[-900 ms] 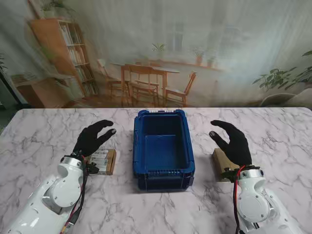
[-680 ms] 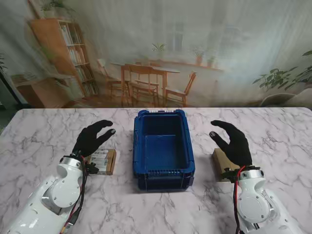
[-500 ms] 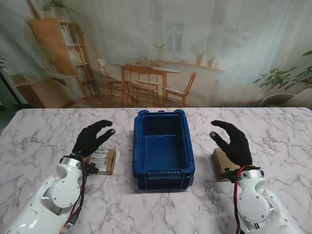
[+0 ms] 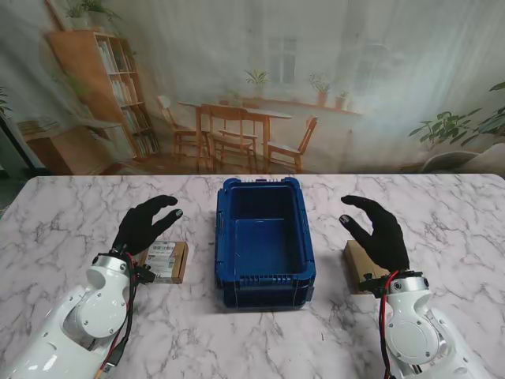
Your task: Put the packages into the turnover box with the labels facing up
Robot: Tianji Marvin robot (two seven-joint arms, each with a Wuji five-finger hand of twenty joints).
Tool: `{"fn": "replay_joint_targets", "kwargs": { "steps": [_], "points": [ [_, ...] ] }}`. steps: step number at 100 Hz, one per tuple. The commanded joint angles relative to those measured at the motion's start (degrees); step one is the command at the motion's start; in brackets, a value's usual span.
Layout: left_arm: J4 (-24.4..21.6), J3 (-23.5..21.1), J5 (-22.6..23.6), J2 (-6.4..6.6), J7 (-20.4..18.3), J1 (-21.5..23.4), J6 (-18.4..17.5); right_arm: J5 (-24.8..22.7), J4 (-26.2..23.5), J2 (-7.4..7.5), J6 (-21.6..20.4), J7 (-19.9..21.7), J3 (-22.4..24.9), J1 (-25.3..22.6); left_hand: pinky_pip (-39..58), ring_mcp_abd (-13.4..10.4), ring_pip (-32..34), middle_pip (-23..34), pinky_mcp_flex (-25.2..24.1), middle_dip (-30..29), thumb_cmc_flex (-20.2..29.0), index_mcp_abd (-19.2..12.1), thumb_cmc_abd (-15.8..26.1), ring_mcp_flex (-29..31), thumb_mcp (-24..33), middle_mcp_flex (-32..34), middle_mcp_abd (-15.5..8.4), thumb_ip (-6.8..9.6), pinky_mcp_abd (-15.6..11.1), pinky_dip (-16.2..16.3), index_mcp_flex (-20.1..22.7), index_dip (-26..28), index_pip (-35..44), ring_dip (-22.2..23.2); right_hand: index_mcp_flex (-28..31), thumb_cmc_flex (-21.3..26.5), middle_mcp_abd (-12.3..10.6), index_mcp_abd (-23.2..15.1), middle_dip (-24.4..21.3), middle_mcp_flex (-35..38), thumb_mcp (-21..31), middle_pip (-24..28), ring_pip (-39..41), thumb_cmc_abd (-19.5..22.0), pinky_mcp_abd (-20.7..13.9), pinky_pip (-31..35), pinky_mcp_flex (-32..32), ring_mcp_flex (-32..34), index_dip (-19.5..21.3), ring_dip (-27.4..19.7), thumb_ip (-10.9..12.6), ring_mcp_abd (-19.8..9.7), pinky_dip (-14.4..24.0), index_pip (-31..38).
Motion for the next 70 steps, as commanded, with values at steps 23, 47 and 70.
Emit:
{"fn": "replay_joint_targets", "kwargs": {
  "steps": [23, 47, 70],
  "points": [
    [0.86, 1.3, 2.54, 1.85, -9.03, -1.15, 4.57, 0.8, -1.33, -0.04, -1.34, 0.89, -0.09, -1.37, -13.84, 0.39, -8.05, -7.12, -0.49, -9.44, -9.92, -6.5, 2.82, -11.36, -1.49, -16.37, -5.36, -1.09, 6.14, -5.25, -7.62, -5.49, -6.16, -8.33, 1.16, 0.32, 0.13, -0.46, 0.5, -1.54, 0.77, 0.68, 0.21, -0.38, 0.13, 0.52, -0.32, 0.46, 0.49, 0.92, 0.99, 0.26, 0.88, -0.41],
    [1.68, 2.67, 6.83, 3.07, -13.3, -2.6, 8.06, 1.22, -0.99, 0.03, -1.12, 1.53, -0.4, -0.85, -17.49, 0.33, -9.76, -9.68, 0.58, -19.46, -20.75, -10.85, 0.34, -18.68, -1.52, -26.11, -9.56, -1.6, 11.43, -8.31, -14.14, -10.29, -9.68, -13.65, 1.17, 0.3, 0.13, -0.46, 0.47, -1.6, 0.77, 0.62, 0.17, -0.39, 0.13, 0.5, -0.39, 0.45, 0.5, 0.92, 0.99, 0.2, 0.85, -0.46],
    [2.54, 3.92, 11.11, 3.91, -15.69, -3.69, 10.45, 1.23, -1.97, 0.08, -0.09, 1.79, -0.84, -1.19, -15.77, -0.86, -9.83, -9.44, -1.04, -20.23, -23.56, -12.12, -2.78, -20.11, -1.58, -26.17, -9.48, -1.7, 12.2, -9.8, -16.56, -12.64, -11.4, -14.88, 1.21, 0.24, 0.08, -0.49, 0.48, -1.54, 0.76, 0.62, 0.15, -0.36, 0.15, 0.52, -0.36, 0.45, 0.53, 0.92, 0.99, 0.2, 0.85, -0.44]
  ]
}}
